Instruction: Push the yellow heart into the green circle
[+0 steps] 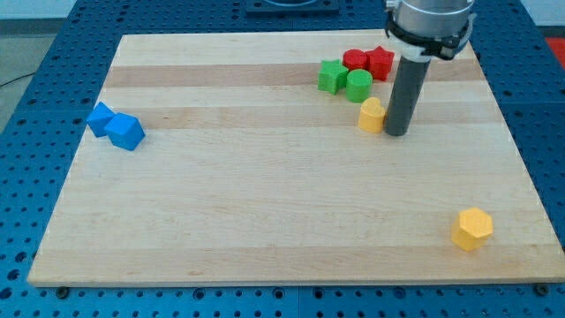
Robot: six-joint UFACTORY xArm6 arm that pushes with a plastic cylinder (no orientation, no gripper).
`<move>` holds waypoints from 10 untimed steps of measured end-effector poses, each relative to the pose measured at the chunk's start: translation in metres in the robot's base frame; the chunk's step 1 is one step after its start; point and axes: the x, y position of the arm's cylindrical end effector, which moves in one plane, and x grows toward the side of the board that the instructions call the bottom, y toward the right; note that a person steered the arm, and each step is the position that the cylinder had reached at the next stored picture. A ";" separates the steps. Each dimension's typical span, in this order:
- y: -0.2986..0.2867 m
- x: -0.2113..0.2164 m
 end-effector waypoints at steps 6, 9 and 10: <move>-0.030 -0.024; -0.025 0.003; 0.072 0.002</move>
